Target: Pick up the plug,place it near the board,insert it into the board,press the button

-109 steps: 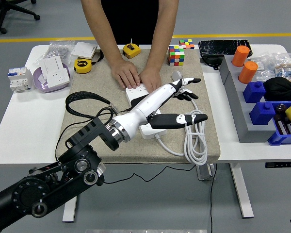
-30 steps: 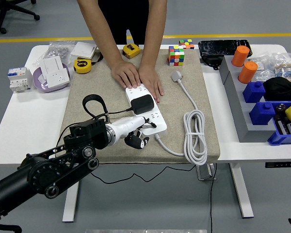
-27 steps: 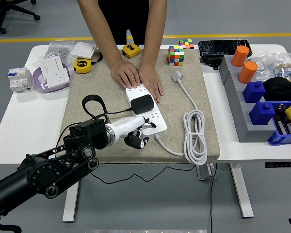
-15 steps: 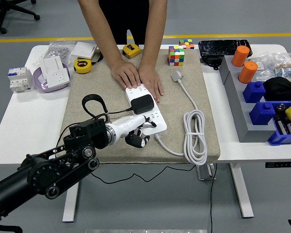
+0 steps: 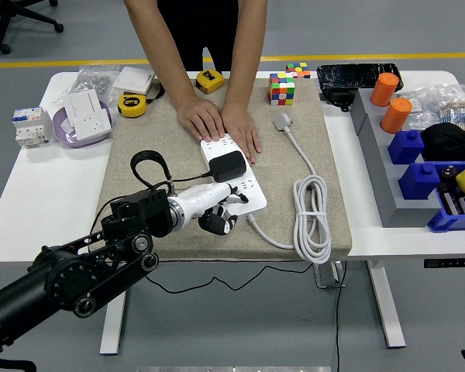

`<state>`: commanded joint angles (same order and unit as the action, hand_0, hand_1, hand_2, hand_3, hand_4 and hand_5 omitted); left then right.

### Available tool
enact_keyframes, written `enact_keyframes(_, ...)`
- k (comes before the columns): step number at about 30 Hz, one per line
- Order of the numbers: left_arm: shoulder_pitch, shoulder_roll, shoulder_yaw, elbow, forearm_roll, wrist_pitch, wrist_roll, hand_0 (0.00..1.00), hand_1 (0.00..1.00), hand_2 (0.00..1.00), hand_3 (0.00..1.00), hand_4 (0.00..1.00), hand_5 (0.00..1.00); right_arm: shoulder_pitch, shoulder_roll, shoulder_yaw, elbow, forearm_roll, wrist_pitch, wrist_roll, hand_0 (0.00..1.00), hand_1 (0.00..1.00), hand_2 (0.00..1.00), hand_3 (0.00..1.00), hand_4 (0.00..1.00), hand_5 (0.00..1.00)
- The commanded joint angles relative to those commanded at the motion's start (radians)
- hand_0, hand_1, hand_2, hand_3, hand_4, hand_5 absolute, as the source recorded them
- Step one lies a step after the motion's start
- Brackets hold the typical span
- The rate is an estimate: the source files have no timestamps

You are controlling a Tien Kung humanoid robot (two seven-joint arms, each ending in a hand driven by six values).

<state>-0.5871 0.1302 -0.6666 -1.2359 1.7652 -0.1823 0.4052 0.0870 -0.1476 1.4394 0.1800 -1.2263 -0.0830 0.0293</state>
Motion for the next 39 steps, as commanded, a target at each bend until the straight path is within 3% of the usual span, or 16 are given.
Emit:
enact_keyframes(24, -0.011, -0.013, -0.009, -0.026, 0.017, 0.029, -0.023, 0.101, 0.040, 0.156, 0.809, 0.433, 0.104, 0.005, 0.002, 0.005, 0.000, 0.002, -0.001, 0.000, 0.756, 0.743, 0.724, 0.776, 0.998, 0.968)
enact_keyframes(39, -0.005, -0.014, -0.008, 0.016, 0.024, 0.024, -0.023, 0.100, 0.039, 0.156, 0.803, 0.433, 0.097, 0.000, 0.002, 0.004, 0.000, -0.001, 0.000, 0.000, 0.756, 0.742, 0.724, 0.776, 0.998, 0.968)
